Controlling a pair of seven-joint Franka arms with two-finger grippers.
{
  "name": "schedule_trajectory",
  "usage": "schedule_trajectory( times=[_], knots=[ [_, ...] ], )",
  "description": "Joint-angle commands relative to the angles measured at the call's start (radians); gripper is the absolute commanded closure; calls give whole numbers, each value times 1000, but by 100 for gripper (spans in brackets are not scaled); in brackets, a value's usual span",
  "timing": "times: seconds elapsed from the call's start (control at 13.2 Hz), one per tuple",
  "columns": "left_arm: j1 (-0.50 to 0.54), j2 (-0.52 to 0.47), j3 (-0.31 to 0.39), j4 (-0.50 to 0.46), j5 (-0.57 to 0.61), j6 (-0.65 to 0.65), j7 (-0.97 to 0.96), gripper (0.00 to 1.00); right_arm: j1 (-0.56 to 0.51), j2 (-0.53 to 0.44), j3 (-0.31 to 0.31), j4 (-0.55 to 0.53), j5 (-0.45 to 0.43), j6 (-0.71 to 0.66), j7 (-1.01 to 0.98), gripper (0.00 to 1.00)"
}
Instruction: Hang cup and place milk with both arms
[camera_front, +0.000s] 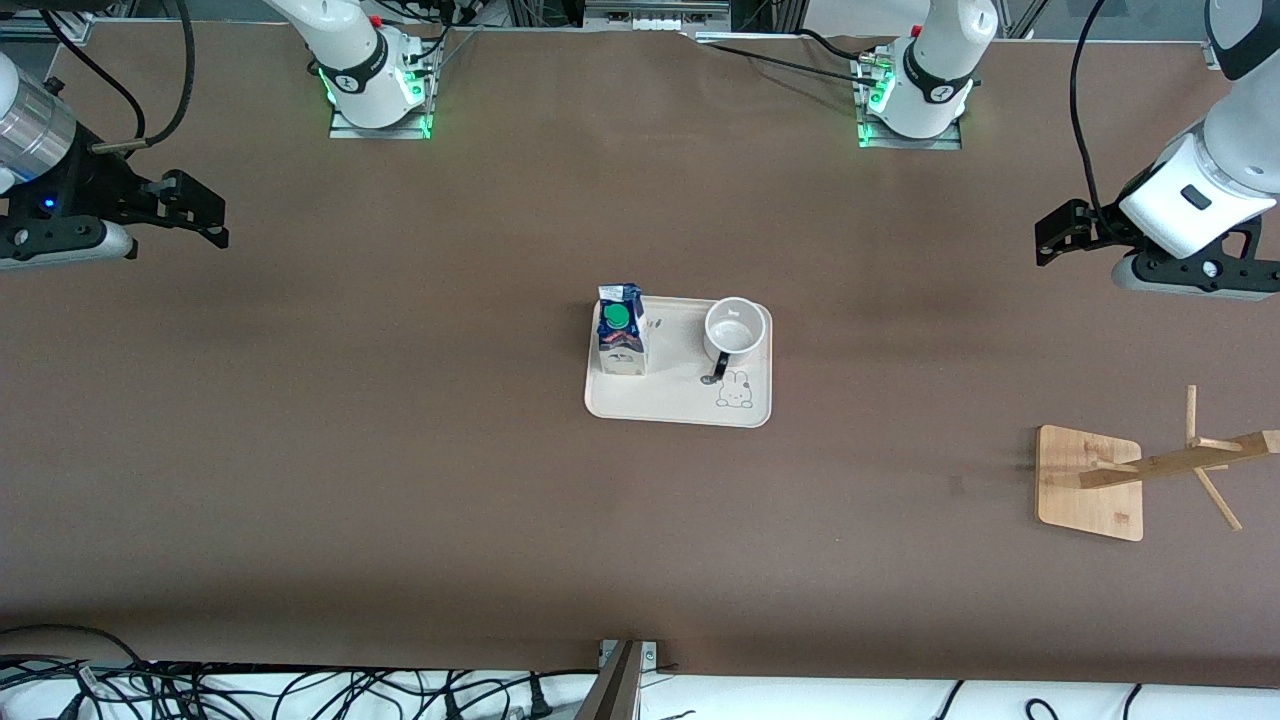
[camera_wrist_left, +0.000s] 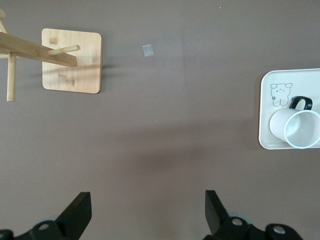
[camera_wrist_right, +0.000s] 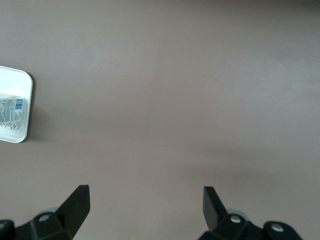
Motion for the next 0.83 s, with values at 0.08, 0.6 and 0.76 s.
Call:
schedule_trajectory(
  times=[0.08, 0.6, 0.76],
  knots=[
    [9, 20, -3, 37, -5, -16, 4, 0, 14, -6, 7, 13, 5, -43, 12, 0],
    [9, 20, -3, 37, -5, -16, 4, 0, 13, 2, 4, 17, -3, -42, -29, 0],
    [9, 20, -3, 37, -5, -16, 4, 0, 17, 2, 7, 16, 3, -48, -34, 0]
  ],
)
